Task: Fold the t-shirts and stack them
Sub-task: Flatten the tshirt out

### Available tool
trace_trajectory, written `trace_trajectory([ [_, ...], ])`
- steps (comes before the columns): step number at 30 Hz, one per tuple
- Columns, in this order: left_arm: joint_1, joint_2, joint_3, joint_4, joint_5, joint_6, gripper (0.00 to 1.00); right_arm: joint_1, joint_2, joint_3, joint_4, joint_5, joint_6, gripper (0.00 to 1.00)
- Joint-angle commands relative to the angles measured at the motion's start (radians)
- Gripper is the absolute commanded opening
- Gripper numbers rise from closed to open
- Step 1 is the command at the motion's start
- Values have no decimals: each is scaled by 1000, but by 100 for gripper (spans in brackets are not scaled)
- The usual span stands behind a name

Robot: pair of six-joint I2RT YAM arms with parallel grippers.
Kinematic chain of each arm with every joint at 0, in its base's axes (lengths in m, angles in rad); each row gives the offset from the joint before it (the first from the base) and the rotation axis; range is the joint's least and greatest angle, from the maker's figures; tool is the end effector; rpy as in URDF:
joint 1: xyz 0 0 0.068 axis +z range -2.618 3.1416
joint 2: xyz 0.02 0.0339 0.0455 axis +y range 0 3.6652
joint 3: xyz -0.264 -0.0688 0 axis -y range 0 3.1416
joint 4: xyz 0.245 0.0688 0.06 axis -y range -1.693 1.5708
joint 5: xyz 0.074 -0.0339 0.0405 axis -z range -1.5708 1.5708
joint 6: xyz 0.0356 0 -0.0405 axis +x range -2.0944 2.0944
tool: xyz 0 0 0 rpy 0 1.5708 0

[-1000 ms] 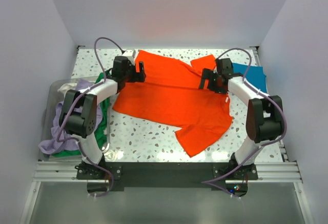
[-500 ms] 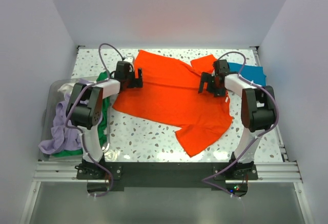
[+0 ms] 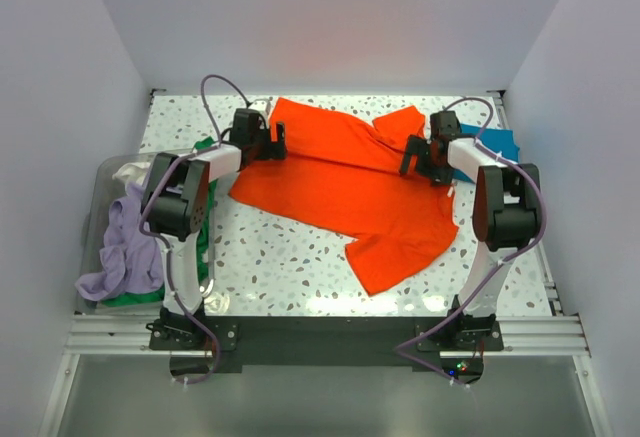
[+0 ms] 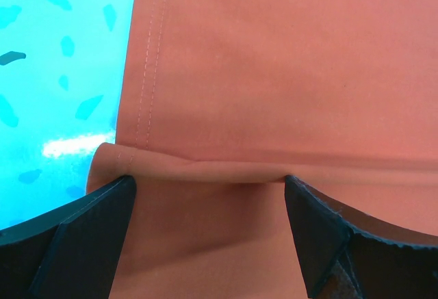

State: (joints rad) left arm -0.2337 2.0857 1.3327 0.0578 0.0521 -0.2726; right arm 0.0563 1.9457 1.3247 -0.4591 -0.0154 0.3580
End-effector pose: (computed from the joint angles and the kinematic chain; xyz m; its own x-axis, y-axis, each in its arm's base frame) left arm 0.4412 -0.1069 0.1493 -0.6729 -0.1162 -0.7306 0.0924 0.9666 -0.2389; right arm 0.4018 0.0232 0.1687 -0.8470 0.3032 -0.4366 0.2491 0.9520 0.1778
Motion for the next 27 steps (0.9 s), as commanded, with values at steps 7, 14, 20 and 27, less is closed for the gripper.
trace_trajectory([
  [7,-16,-189,-102,13,-79,3,96,-19,-2,10,-73,48,-4,99],
  [14,-85,-453,-383,60,-438,-92,90,-19,-14,15,-55,19,-19,99],
  [20,-151,-500,-480,-7,-604,-177,81,-19,-45,-2,-33,-17,-22,99],
  [27,-208,-503,-524,-56,-747,-267,75,-19,-103,-54,14,-72,-24,99],
])
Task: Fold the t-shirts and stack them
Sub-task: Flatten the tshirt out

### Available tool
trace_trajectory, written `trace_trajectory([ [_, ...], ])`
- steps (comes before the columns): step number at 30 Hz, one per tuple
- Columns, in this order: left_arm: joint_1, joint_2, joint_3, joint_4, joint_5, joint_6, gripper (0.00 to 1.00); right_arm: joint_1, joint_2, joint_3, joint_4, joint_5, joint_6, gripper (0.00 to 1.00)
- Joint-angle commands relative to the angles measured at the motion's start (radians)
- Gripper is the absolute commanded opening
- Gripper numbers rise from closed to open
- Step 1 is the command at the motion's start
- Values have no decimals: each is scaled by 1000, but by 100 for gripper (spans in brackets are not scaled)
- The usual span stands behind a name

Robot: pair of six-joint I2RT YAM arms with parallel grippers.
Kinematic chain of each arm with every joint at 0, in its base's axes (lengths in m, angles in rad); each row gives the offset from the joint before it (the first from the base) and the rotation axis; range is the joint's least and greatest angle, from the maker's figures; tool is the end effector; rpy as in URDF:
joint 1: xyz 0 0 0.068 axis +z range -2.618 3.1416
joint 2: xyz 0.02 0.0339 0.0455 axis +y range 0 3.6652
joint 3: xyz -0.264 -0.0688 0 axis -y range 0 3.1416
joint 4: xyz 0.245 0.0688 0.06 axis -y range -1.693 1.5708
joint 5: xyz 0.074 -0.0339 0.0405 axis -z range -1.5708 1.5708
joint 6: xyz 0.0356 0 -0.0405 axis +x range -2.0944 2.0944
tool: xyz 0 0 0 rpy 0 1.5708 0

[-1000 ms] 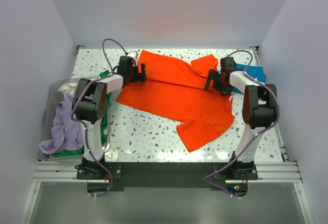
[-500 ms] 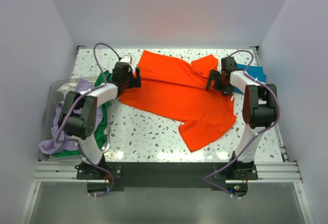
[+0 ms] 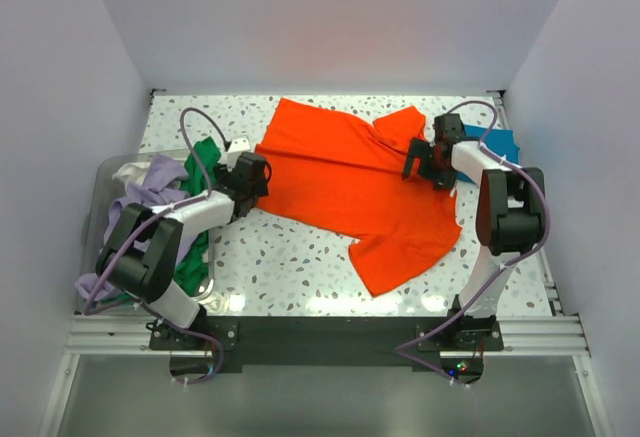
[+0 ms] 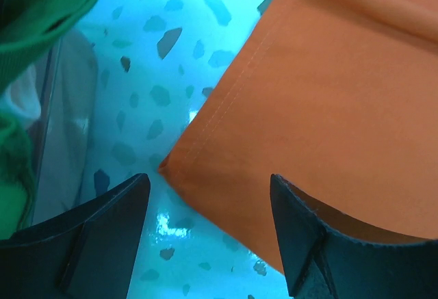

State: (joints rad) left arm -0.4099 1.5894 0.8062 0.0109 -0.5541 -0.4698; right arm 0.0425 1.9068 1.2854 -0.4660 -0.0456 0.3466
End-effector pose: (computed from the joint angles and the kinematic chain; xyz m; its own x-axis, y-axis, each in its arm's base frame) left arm 0.2969 -0.1086 0.1744 -0.5676 -0.1731 -0.8049 -0.2958 0.9553 0.0031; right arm 0.3917 0.0183 0.1719 -0.8536 0.3034 -0.4234 0.2407 0.9506 0.1959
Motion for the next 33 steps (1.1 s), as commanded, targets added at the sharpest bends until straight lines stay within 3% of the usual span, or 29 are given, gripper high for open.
trace_trajectory([
  [1,-41,0,5,-9,-154,-88,75,-6,-69,-18,24,-45,-12,99],
  [9,-44,61,22,-74,-227,-121,70,-6,-94,-47,49,-68,-14,99],
  [20,-43,135,45,-32,-248,-130,55,-4,-92,-52,52,-73,-15,99],
  [33,-9,172,57,27,-224,-118,46,-4,-92,-57,55,-63,-20,99],
])
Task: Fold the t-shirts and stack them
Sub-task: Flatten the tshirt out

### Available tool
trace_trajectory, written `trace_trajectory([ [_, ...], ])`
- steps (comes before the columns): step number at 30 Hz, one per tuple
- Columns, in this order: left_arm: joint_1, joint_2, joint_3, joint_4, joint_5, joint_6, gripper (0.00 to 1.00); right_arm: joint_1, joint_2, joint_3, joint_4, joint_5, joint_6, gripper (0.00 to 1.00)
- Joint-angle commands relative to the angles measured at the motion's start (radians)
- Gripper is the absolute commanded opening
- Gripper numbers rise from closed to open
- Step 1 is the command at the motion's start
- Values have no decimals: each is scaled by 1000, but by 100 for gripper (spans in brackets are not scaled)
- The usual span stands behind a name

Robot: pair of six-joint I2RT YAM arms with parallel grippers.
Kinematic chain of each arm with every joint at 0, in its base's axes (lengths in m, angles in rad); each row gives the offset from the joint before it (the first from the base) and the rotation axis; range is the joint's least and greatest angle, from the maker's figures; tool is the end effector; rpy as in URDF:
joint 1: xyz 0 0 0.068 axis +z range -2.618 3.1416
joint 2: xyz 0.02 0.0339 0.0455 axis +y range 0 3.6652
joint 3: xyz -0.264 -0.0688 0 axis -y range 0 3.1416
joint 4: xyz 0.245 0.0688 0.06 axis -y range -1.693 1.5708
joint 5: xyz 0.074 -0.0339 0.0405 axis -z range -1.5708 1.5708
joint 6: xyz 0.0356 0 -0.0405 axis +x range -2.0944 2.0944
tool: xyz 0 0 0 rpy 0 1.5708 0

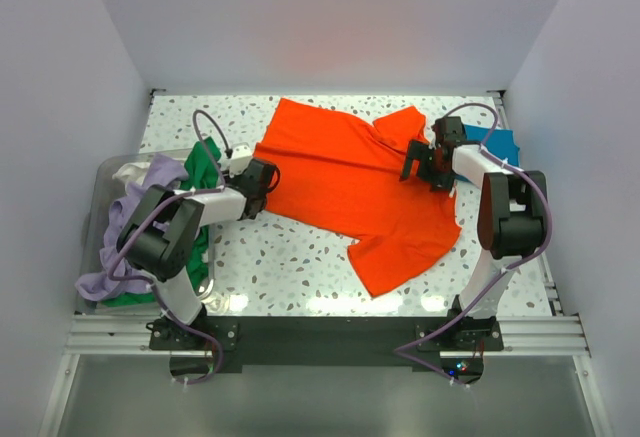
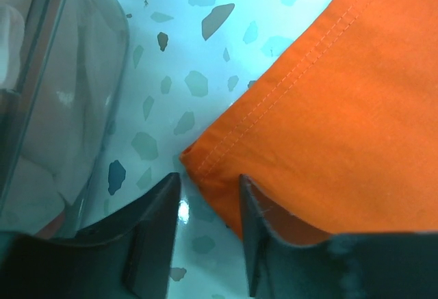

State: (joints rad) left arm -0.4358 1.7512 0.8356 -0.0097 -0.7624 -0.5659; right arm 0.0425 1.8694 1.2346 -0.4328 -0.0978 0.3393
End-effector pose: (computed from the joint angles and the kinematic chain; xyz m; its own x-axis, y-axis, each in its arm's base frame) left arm 0.3043 -0.1146 0.1358 -0.5730 -0.1609 -0.8036 -0.4485 0.8822 0.1431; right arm 0.3828 0.0198 0.1730 -0.8551 0.2952 -0.4263 0.2071 0.9481 0.2412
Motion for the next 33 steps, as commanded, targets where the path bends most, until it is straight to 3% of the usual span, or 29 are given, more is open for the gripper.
trace_trajectory([
  [1,20,11,30,53,-3,-20,42,-4,-53,-4,22,-11,-13,99],
  [15,25,30,46,34,46,24,0,14,-101,-26,29,-13,-11,99],
  [25,42,-12,17,89,142,96,0,249,-337,-132,28,47,38,97],
  [33,78,-68,-32,152,279,156,0,505,-620,-299,-168,268,168,92],
])
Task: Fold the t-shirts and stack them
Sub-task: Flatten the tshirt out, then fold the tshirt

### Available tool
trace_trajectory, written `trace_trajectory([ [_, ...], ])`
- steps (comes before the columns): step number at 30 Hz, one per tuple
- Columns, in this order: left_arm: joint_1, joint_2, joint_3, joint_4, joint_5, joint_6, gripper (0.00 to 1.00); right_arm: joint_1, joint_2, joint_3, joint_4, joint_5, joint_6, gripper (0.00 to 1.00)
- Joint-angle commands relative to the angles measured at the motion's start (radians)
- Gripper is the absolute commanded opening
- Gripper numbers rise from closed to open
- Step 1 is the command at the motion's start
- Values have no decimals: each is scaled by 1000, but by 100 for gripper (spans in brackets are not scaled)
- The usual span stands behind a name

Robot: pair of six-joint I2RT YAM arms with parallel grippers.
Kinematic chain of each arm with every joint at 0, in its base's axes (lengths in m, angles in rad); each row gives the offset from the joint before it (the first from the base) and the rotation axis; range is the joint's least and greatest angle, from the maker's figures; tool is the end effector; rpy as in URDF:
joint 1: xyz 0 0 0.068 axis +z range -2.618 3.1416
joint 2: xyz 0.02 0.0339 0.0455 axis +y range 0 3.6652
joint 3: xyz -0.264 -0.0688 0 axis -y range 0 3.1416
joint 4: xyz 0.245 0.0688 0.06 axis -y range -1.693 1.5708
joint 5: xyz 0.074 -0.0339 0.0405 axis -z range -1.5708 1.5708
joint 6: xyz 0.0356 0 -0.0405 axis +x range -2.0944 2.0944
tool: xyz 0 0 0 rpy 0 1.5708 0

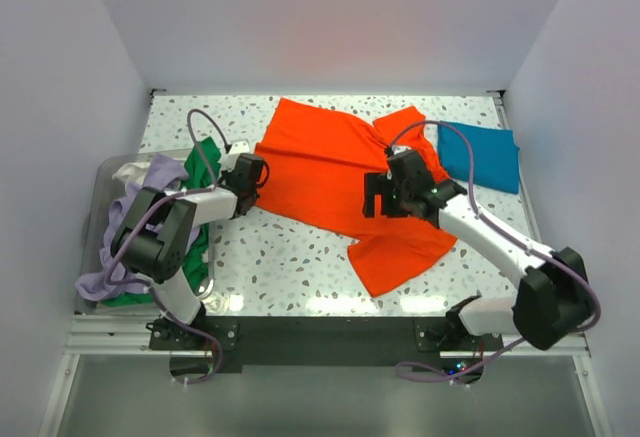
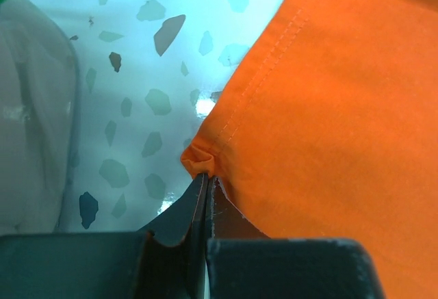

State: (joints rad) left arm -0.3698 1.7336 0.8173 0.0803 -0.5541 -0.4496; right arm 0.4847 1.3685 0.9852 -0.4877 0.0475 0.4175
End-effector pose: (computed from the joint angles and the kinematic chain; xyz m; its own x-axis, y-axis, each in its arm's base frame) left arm 0.3139 -0.1016 0.1388 -0.6137 -0.1585 -0.7735 -0.3201 0.9455 0.0602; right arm 0.2549 0.1323 0.2523 -0.7965 0.0383 -0.6035 -0.1263 0.9655 0.2279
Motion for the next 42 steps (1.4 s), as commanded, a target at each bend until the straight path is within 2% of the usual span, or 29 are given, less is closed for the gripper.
trace_trajectory([
  [1,14,-55,-17,65,88,45,0,99,-155,-87,-139,147,107,91],
  [4,19,-74,-29,76,115,55,0,158,-275,-175,-230,161,170,81],
  [6,20,-89,-40,81,123,58,0,186,-330,-223,-267,124,219,70],
  [9,23,-108,-52,81,126,57,0,251,-356,-304,-279,85,292,56],
  [11,23,-120,-55,81,123,57,0,325,-355,-339,-270,71,331,52],
  [13,23,-126,-56,75,117,57,0,395,-324,-341,-267,80,377,51],
  [17,25,-134,-56,75,115,58,0,459,-255,-335,-233,84,414,51],
  [34,26,-126,-53,73,131,65,0,492,-97,-385,-74,54,452,51],
  [38,26,-141,-61,68,129,63,0,500,-62,-388,-57,29,454,48],
  [41,26,-158,-64,61,129,63,0,509,-51,-378,-104,34,451,38],
  [42,26,-172,-66,59,131,63,0,515,-54,-372,-118,35,451,31],
])
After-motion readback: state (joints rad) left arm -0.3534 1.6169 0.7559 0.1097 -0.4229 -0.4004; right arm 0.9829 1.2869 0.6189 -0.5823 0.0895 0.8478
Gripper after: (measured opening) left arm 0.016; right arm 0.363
